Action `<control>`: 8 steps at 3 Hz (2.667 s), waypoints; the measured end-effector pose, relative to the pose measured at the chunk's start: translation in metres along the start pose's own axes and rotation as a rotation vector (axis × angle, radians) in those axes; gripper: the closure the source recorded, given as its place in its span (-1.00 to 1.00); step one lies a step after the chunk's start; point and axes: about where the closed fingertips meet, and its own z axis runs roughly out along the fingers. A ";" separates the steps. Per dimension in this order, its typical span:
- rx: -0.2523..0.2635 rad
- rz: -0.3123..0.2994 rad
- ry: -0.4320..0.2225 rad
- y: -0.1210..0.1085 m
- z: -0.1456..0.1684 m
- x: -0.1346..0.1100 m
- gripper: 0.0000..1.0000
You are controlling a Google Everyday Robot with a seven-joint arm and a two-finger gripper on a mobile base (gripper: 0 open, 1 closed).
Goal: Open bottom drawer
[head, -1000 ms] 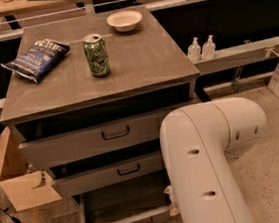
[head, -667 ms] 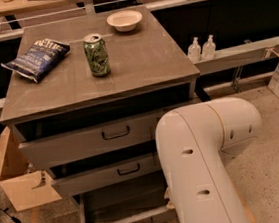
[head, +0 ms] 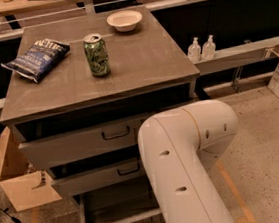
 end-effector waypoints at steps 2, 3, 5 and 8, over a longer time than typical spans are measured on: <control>0.053 -0.046 -0.036 -0.001 0.038 -0.009 1.00; 0.068 -0.043 -0.065 0.001 0.053 -0.009 1.00; 0.013 -0.007 -0.118 0.021 0.077 -0.011 1.00; -0.150 0.062 -0.155 0.071 0.081 -0.039 1.00</control>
Offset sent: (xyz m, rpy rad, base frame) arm 0.0101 0.0248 -0.0510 0.0440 -0.0790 0.0485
